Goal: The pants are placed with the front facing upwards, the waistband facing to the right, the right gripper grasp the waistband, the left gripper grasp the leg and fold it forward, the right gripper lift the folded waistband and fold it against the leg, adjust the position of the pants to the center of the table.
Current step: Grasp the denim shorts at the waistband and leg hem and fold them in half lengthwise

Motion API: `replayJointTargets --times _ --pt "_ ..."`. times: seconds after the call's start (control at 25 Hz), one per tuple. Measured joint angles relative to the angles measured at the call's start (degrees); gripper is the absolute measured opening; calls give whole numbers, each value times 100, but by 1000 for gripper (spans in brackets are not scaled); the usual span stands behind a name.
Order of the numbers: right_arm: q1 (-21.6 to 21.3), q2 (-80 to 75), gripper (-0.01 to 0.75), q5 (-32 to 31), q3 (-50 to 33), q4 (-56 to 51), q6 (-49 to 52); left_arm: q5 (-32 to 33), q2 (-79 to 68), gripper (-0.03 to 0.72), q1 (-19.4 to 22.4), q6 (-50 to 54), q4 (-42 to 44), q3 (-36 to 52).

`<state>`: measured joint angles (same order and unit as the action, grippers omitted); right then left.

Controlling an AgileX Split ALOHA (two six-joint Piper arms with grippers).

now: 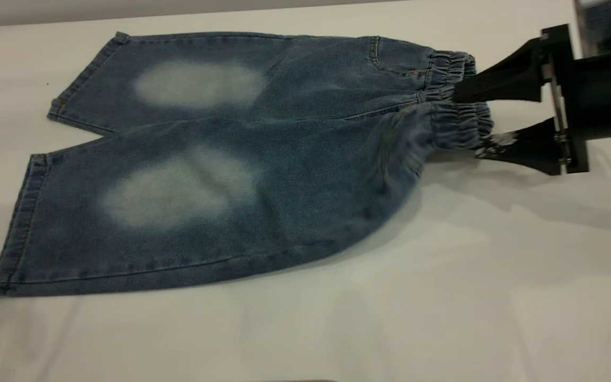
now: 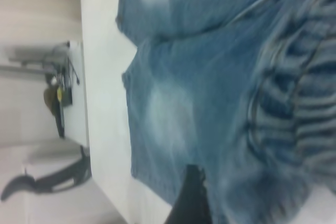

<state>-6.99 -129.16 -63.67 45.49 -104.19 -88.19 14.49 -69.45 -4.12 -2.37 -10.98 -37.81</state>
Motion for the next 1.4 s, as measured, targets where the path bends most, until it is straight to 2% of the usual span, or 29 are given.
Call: replayJointTargets --times 0.24,0.48,0.64,0.72,0.8,0.92,1.0,1.08,1.16,1.2,1.28,1.4 --pt "-186 6 565 -61 0 -6 23 0 0 552 0 0 0 0" --pt "27 6 565 922 0 5 41 0 0 552 0 0 -33 0" --pt "217 6 549 1071 2 -5 41 0 0 552 0 0 -87 0" --pt "245 6 510 1136 2 -5 41 0 0 552 0 0 -87 0" --pt "245 6 437 1217 2 -5 41 7 0 552 0 0 -88 0" --pt "245 6 267 1272 2 -12 41 96 0 552 0 0 -98 0" --pt "245 6 124 1279 2 -12 45 215 -6 552 0 0 -102 0" --pt "245 6 53 1310 2 -12 123 392 -46 552 0 0 -102 -7" --pt "245 6 40 1395 2 -6 170 725 -166 552 0 21 -102 -7" --pt "245 6 39 1431 2 -2 176 968 -239 521 0 47 -102 -7" --pt "245 6 38 1446 2 5 183 1418 -465 535 0 52 -102 9" --pt "245 6 39 1451 2 9 189 1578 -831 545 0 74 -102 178"
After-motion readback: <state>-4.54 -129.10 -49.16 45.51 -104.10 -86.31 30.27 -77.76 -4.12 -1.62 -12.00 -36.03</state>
